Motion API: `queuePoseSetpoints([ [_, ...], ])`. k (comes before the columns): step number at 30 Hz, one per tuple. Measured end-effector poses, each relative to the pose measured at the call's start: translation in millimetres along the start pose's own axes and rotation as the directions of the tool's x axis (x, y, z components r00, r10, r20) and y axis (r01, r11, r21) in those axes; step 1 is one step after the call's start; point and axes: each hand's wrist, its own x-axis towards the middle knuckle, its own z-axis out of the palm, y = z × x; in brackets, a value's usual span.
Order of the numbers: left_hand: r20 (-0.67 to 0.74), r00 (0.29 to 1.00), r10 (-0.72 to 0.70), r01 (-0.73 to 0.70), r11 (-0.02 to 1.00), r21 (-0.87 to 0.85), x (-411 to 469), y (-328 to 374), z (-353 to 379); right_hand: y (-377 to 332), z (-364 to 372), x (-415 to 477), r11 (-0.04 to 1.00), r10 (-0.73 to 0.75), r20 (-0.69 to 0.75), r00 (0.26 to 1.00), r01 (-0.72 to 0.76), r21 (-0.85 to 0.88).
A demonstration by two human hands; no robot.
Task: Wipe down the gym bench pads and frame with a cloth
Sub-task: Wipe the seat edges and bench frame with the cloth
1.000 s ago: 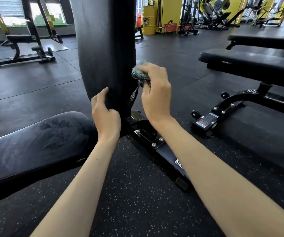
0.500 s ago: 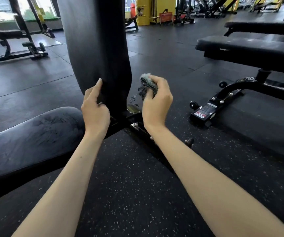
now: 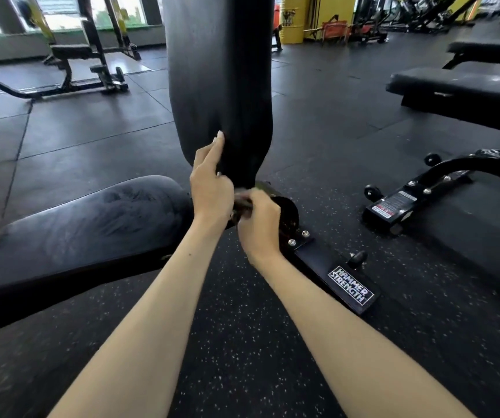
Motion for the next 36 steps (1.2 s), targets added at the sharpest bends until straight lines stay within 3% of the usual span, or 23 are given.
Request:
queuePoseSetpoints([
  [1,0.021,1.000,0.003,-0.004,1.000,0.015,0.5,-1.1,-3.7,5.5,0.4,-10.8,0.999,0.030,0.070,0.997,-0.031,0.014],
  [4,0.121,0.992,0.023,-0.036,0.994,0.101,2.7,-0.2,-20.8,7.1,-5.3,-13.7,0.994,0.108,-0.076,0.991,-0.106,0.038],
  [7,0.184,0.983,0.023,-0.057,0.981,0.184,-13.3,1.3,-27.4,-0.7,-10.8,-3.7,0.992,0.117,-0.030,0.993,-0.116,0.044],
  [13,0.175,0.972,-0.160,0.139,0.983,0.122,-80.5,-23.9,-28.5,-4.5,-6.6,-24.7,0.941,0.251,0.113,0.961,-0.270,0.203],
  [16,0.149,0.935,-0.321,0.321,0.947,0.024,-98.6,-31.6,-39.5,3.6,0.2,-44.0,0.794,0.407,0.287,0.867,-0.491,0.358],
  [18,0.125,0.888,-0.443,0.455,0.886,-0.093,-104.3,-37.0,-44.5,7.8,4.8,-55.1,0.632,0.472,0.406,0.783,-0.621,0.463],
  [20,0.102,0.826,-0.555,0.563,0.800,-0.207,-105.7,-41.9,-48.6,7.9,7.8,-62.5,0.443,0.514,0.488,0.706,-0.705,0.554],
  [22,0.154,0.774,-0.614,0.630,0.724,-0.281,-106.3,-45.7,-52.8,9.0,11.2,-65.3,0.353,0.529,0.514,0.675,-0.726,0.590],
  [25,0.193,0.787,-0.586,0.617,0.741,-0.265,-105.9,-53.4,-59.8,11.1,13.9,-69.8,0.353,0.535,0.512,0.672,-0.728,0.587],
  [30,0.065,0.818,-0.572,0.573,0.798,-0.185,-104.1,-64.5,-72.0,10.5,15.0,-74.9,0.346,0.497,0.568,0.656,-0.750,0.563],
  [34,0.098,0.890,-0.445,0.450,0.892,-0.035,-110.9,-61.2,-77.8,14.7,17.1,-85.2,0.506,0.502,0.537,0.678,-0.734,0.454],
  [36,0.113,0.897,-0.427,0.433,0.901,-0.036,-112.9,-59.6,-79.6,17.6,15.6,-89.6,0.503,0.524,0.512,0.680,-0.733,0.458],
])
